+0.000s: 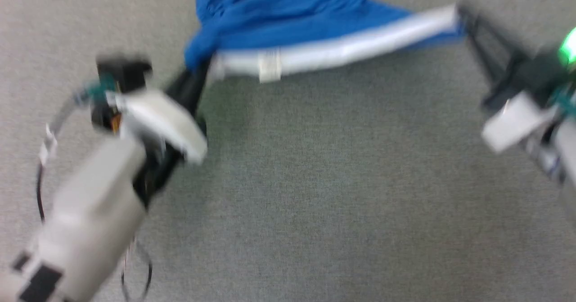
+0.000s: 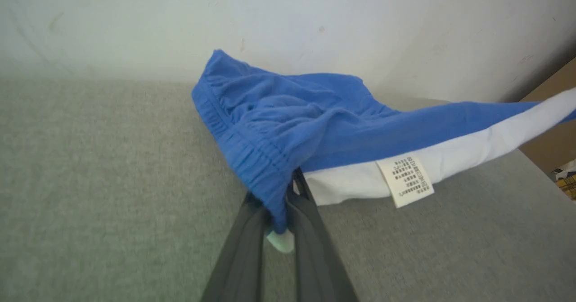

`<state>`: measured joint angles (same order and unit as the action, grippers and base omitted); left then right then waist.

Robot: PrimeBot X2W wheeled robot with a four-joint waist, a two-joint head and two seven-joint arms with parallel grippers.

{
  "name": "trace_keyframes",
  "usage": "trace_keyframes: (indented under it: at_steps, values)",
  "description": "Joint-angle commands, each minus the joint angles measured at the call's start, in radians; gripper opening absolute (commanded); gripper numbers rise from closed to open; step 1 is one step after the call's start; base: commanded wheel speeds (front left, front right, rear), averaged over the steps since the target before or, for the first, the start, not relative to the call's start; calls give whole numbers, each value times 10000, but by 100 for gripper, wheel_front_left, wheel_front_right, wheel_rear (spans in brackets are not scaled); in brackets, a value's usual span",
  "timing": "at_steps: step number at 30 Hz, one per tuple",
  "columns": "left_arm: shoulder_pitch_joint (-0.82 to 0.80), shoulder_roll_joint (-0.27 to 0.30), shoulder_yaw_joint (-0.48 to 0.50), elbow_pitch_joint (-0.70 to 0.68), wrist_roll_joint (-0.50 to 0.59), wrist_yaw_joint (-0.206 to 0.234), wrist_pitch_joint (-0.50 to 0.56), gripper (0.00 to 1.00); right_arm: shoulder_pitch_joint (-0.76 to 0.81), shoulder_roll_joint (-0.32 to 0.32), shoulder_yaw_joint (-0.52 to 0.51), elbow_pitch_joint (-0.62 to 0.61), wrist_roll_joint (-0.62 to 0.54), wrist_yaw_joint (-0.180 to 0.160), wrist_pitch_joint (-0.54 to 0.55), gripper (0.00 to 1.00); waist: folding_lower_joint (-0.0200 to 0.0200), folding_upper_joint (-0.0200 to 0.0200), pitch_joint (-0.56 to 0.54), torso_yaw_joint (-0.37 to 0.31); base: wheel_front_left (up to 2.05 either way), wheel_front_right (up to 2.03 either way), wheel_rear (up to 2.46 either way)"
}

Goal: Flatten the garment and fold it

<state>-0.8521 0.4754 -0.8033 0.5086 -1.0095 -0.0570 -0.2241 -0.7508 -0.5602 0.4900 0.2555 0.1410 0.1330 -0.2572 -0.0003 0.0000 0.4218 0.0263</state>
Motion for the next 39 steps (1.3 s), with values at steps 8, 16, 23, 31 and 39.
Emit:
trace_keyframes:
  at_steps: [8,16,23,31,39]
  values:
    - [3329,704,-199,-1138,-358,733,-261,0,3787,-202,95,-777,353,-23,-44,0,3,0,-2038,-191,0,0,0]
    - [5691,1364,-409,-2461,-441,1585,-314,0,6624,-4,-154,-1201,573,-23,-45,0,3,0,-2948,-260,0,0,0]
    - [7053,1905,-589,-3580,-520,2206,-244,0,8380,174,-487,-1476,626,-23,-44,0,3,0,-3367,-36,0,0,0]
    - [7000,2062,-388,-4521,-288,2618,-248,0,8114,243,-1212,-1954,380,-23,-40,0,3,0,-3303,339,0,0,0]
    - [5280,1602,-224,-4465,238,2391,-88,0,5554,-377,-1165,-2099,433,-23,306,0,3,0,-2404,807,0,0,0]
